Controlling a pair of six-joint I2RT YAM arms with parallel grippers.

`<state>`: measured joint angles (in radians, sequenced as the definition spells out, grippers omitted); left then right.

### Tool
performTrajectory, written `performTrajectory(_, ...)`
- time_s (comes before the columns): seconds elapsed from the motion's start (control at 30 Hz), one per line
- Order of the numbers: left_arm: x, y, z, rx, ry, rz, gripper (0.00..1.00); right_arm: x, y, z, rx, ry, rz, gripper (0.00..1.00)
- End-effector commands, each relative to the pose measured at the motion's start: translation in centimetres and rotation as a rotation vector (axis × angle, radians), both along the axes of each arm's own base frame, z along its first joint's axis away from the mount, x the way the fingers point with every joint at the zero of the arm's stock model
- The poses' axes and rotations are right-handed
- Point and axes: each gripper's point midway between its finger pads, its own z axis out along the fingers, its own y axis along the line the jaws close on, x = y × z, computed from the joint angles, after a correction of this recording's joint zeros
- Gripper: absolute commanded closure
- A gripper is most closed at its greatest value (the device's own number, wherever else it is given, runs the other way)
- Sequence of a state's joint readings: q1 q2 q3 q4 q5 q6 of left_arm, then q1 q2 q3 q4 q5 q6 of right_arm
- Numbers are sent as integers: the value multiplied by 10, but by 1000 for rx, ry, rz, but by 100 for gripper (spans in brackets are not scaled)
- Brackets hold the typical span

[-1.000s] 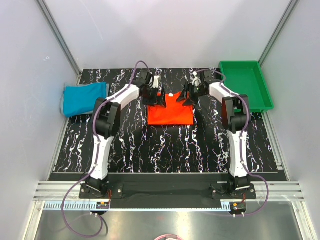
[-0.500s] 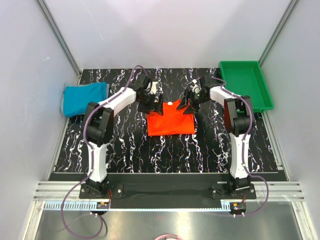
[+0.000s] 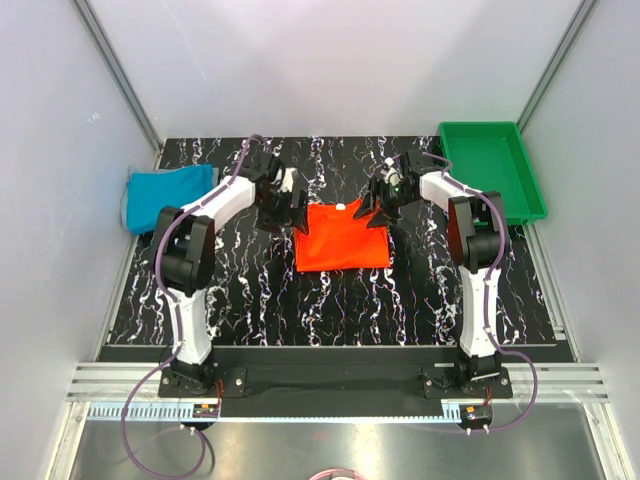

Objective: Fold and stack the t-shirts
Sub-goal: Fold the tshirt, then neatly place the folded tshirt to the corner

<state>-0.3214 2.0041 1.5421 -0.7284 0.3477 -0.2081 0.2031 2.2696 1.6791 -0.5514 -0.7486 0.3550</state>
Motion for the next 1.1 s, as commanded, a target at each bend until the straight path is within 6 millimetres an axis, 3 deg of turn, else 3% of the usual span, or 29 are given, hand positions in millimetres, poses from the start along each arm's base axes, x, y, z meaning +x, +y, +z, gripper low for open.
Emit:
performTrajectory(0.0, 7, -13, -5, -58, 23, -10, 1, 11, 1, 11, -11, -48, -2, 33)
performTrajectory(0.37, 4, -37, -41, -171, 149, -5, 1, 10, 0, 10, -18, -51, -4, 32)
performTrajectory(0.67, 7, -61, -49, -243, 180, -37, 2, 10, 0, -1, -23, -31, -7, 32)
performTrajectory(1.0, -2, -79, -47, -294, 205, -62, 17, 12, 5, -4, -22, -33, -2, 32)
performTrajectory(1.07, -3, -82, -47, -300, 211, -67, 25, 11, 7, -3, -20, -34, 0, 32)
